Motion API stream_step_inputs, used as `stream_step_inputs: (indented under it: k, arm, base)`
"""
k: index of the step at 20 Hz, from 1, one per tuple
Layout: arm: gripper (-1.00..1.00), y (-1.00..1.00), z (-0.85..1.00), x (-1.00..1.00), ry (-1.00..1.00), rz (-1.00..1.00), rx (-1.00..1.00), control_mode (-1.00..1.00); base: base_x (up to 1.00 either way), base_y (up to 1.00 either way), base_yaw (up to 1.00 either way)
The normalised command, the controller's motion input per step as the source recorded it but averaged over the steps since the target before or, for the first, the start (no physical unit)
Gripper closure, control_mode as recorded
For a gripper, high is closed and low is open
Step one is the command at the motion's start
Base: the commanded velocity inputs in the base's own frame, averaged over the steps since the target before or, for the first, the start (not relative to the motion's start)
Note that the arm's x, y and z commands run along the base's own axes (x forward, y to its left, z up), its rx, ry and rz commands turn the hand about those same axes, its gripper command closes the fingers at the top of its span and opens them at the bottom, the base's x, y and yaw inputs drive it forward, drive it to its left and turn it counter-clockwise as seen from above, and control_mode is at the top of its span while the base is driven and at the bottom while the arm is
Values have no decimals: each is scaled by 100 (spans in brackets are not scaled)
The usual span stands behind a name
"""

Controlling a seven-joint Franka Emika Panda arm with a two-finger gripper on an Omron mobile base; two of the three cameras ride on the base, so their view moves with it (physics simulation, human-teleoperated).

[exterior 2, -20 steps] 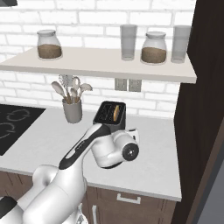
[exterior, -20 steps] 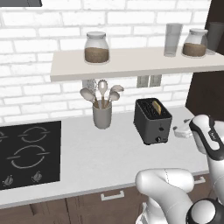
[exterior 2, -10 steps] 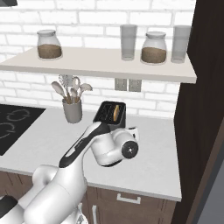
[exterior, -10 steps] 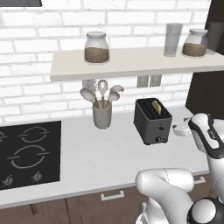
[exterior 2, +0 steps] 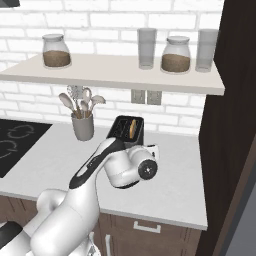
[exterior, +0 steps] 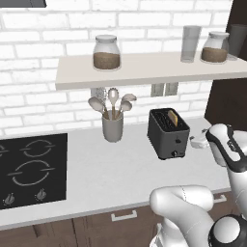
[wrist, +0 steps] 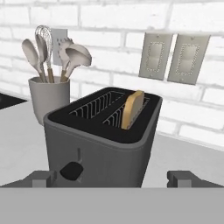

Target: Start the toaster. Once the lever pops up, take the bread to the plate on the dining counter.

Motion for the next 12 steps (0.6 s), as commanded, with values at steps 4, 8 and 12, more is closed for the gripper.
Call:
stream_step_inputs:
  k: [4, 8, 12]
  arm:
    - [-100, 0, 0, 0, 0, -1, 0, -100]
    - [-100, 0, 0, 0, 0, -1, 0, -100]
    - [-100, 0, 0, 0, 0, -1, 0, -100]
  base:
    - [0, 0, 0]
    - [0, 0, 0]
    - [0, 0, 0]
